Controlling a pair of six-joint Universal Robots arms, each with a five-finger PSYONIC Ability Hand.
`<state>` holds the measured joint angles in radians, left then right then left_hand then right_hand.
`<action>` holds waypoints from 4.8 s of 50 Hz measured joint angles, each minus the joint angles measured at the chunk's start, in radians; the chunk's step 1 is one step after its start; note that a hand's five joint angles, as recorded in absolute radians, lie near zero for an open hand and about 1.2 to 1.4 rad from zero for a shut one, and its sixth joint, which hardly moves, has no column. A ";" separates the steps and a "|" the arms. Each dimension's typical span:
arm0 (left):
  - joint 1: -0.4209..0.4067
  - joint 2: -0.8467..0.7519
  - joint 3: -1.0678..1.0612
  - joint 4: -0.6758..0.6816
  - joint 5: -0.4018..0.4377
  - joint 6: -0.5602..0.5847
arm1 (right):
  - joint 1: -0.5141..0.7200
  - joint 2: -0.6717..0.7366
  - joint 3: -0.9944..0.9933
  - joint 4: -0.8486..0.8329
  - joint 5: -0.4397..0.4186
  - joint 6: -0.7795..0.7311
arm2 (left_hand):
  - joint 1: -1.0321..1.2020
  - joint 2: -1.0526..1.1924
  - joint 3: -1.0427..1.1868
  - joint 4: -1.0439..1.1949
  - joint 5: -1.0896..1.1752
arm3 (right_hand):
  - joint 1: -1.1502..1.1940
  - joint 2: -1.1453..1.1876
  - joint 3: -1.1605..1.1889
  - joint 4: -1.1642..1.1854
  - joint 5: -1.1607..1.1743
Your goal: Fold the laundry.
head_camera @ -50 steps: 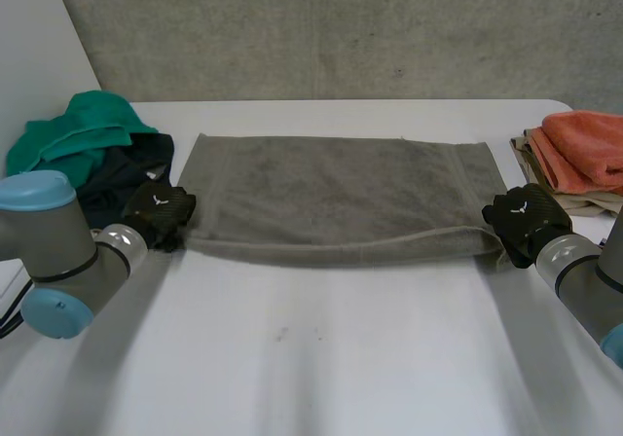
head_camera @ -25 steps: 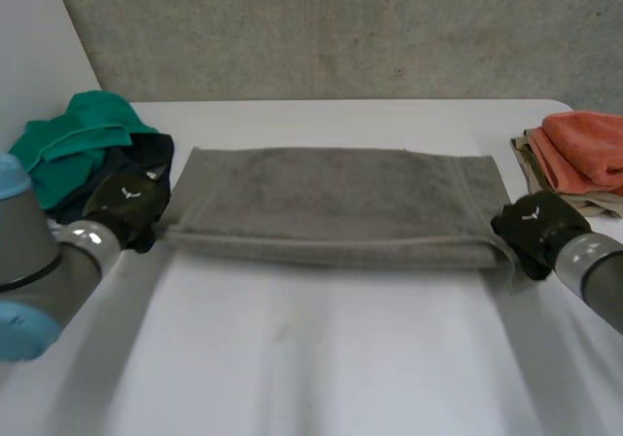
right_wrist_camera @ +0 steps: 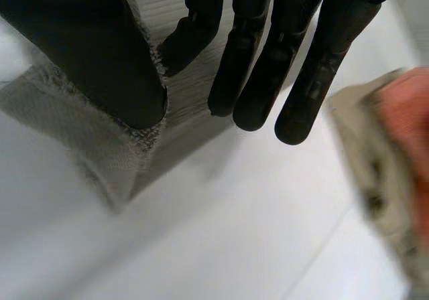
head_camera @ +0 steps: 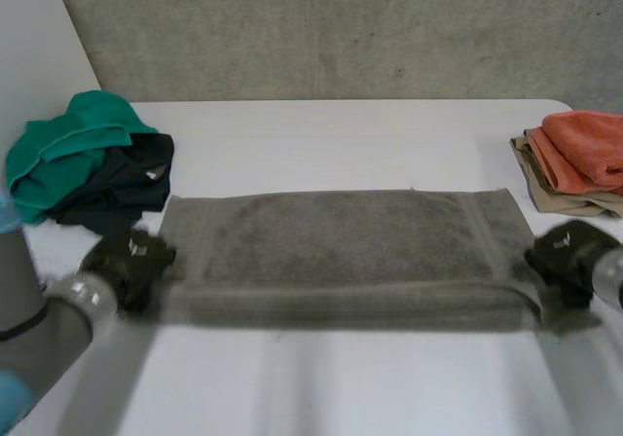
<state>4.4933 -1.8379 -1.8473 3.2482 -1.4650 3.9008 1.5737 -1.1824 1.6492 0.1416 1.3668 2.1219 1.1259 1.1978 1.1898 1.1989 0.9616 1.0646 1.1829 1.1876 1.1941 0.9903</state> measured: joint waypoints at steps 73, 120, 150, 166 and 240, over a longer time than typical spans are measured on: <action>-0.117 -0.153 0.127 0.367 -0.159 -0.327 | 0.070 0.059 0.007 -0.173 -0.044 0.626 | 0.000 0.004 0.007 0.003 0.016 | -0.677 -0.766 -0.775 -0.790 -0.759; -0.049 0.128 -0.070 -0.215 -0.164 -0.078 | -0.055 -0.125 0.112 0.271 0.077 -0.159 | 0.000 0.004 0.007 0.003 0.016 | 0.001 -0.001 -0.004 -0.004 -0.010; -0.150 -0.605 0.741 0.180 -0.275 -0.152 | 0.181 0.487 -0.580 -0.250 0.268 0.078 | -0.609 -0.527 -0.554 -0.573 -0.506 | -0.607 -0.659 -0.651 -0.652 -0.602; -0.165 -0.423 0.586 0.217 -0.265 -0.161 | 0.212 0.242 -0.387 -0.317 0.249 0.231 | -0.936 -0.991 -0.975 -0.994 -0.915 | -0.853 -0.959 -0.975 -0.954 -0.919; -0.082 0.011 0.155 0.200 -0.150 -0.327 | 0.673 0.260 -0.317 -0.627 -0.183 0.239 | -0.936 -0.991 -0.975 -0.994 -0.915 | -0.019 0.001 -0.004 -0.001 -0.008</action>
<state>4.4109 -1.8271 -1.6927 3.4482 -1.6151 3.5736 2.2465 -0.9224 1.3325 -0.4854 1.1842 2.3611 0.1898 0.2068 0.2152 0.2052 0.0468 1.0455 1.1834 1.1839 1.1931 0.9821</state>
